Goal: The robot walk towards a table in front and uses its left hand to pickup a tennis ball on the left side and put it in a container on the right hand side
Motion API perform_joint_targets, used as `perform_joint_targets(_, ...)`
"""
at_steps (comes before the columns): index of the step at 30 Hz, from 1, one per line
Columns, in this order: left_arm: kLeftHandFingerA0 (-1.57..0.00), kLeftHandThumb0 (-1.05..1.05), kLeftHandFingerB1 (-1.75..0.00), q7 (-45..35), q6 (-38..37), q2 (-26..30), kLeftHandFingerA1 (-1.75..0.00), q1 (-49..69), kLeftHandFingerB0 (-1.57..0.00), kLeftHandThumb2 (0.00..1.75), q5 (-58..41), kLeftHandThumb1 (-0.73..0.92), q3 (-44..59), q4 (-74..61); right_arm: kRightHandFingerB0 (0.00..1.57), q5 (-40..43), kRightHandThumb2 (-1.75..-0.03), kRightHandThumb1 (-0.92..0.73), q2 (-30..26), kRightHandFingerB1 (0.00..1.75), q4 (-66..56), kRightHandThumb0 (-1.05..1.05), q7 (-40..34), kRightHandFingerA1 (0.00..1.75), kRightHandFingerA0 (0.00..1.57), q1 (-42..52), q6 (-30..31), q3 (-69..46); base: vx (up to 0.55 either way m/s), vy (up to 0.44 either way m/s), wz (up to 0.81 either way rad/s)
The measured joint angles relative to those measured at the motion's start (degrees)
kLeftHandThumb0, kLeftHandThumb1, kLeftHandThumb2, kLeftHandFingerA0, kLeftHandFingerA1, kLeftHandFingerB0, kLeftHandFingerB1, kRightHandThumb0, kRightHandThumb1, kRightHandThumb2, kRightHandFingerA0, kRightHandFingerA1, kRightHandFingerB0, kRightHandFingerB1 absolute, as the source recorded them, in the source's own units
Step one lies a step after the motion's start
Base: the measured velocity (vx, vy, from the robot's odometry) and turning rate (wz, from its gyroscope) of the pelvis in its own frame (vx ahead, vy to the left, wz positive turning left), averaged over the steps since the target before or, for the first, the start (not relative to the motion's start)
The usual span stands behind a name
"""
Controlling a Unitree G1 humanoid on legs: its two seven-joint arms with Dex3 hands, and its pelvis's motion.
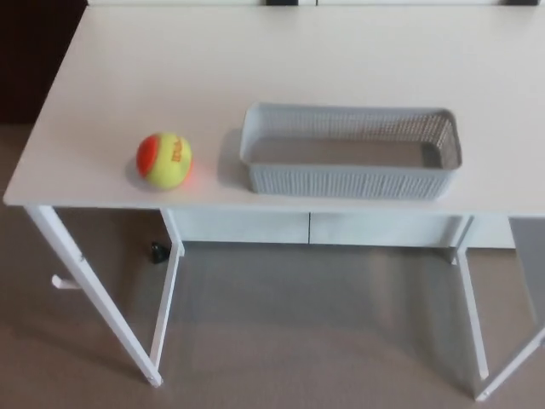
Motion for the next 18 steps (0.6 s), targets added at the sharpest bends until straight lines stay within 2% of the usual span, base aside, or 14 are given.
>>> perform_joint_targets(1,-0.50,0.13,-0.65,0.0,0.0,0.0,-0.82,-0.1,-0.34,0.75,0.0,0.32,-0.1,0.4,0.26,0.0,-0.86,-0.44,-0.1,0.56,0.0,-0.03,-0.1,0.58,0.25,-0.1,0.0,0.0,0.17,-0.151,-0.02)
perform_joint_targets(2,-0.50,0.14,-0.65,0.1,-0.1,0.0,-0.82,-0.3,-0.34,0.76,0.0,0.32,-0.1,0.9,0.33,0.0,-0.58,-0.62,-0.1,0.47,0.0,-0.03,-0.1,0.52,0.28,-0.2,0.0,0.0,0.18,-0.118,-0.06)
perform_joint_targets(6,-0.49,0.13,-0.65,0.2,-0.3,0.0,-0.81,-1.9,-0.34,0.75,0.0,0.30,-0.1,2.1,0.34,0.0,-0.58,-0.62,-0.1,0.48,-0.3,0.03,-0.3,0.52,0.29,-1.1,0.4,0.0,0.12,-0.041,-0.03)
perform_joint_targets(7,-0.47,0.11,-0.65,0.2,-0.4,0.0,-0.81,-2.1,-0.37,0.66,0.0,0.35,-0.1,2.1,0.33,0.0,-0.57,-0.62,-0.1,0.47,-0.4,0.03,-0.3,0.51,0.29,-1.2,0.4,-0.1,0.00,0.000,0.00)
perform_joint_targets(8,-0.46,0.12,-0.65,0.3,-0.4,0.0,-0.82,-2.5,-0.37,0.66,0.0,0.35,-0.2,2.1,0.34,0.1,-0.57,-0.62,-0.1,0.47,-0.5,0.03,-0.4,0.51,0.30,-1.3,0.5,-0.2,0.00,0.000,0.00)
perform_joint_targets(9,-0.46,0.12,-0.65,0.4,-0.4,0.0,-0.82,-2.9,-0.37,0.66,0.1,0.35,-0.3,2.1,0.34,0.0,-0.57,-0.62,-0.1,0.47,-0.5,0.03,-0.5,0.51,0.30,-1.4,0.7,-0.2,0.12,0.079,0.01)
perform_joint_targets(10,-0.50,0.12,-0.66,0.5,-0.4,0.0,-0.83,-3.1,-0.35,0.77,0.1,0.30,-0.3,2.1,0.35,0.0,-0.57,-0.61,-0.1,0.47,-0.5,0.01,-0.6,0.50,0.30,-1.6,0.8,-0.1,0.21,0.099,-0.02)
perform_joint_targets(12,-0.50,0.11,-0.66,0.5,-0.4,0.0,-0.82,-3.5,-0.36,0.75,0.1,0.32,-0.4,1.9,0.33,-0.2,-0.57,-0.61,-0.2,0.46,-0.4,0.02,-0.8,0.49,0.29,-1.9,1.0,0.0,0.19,0.119,0.04)
perform_joint_targets(13,-0.46,0.07,-0.65,0.4,-0.5,0.2,-0.83,-3.6,-0.38,0.65,0.0,0.37,-0.3,1.6,0.25,-0.3,-0.87,-0.44,-0.2,0.55,-0.5,0.01,-0.9,0.55,0.22,-2.2,1.0,0.1,0.21,0.124,0.01)
perform_joint_targets(15,-0.45,0.11,-0.64,0.6,-0.4,0.7,-0.80,-3.4,-0.38,0.64,0.1,0.39,-0.4,0.7,0.28,-0.3,-0.86,-0.43,-0.1,0.56,-0.4,0.00,-1.0,0.56,0.23,-2.8,1.1,0.0,0.11,0.116,0.06)
perform_joint_targets(18,-0.47,0.13,-0.66,0.8,-0.3,0.7,-0.84,-3.0,-0.39,0.68,0.1,0.36,-0.4,0.1,0.28,-0.5,-0.85,-0.42,-0.1,0.56,-0.1,0.01,-1.2,0.57,0.25,-3.1,1.1,0.1,0.06,0.068,0.09)
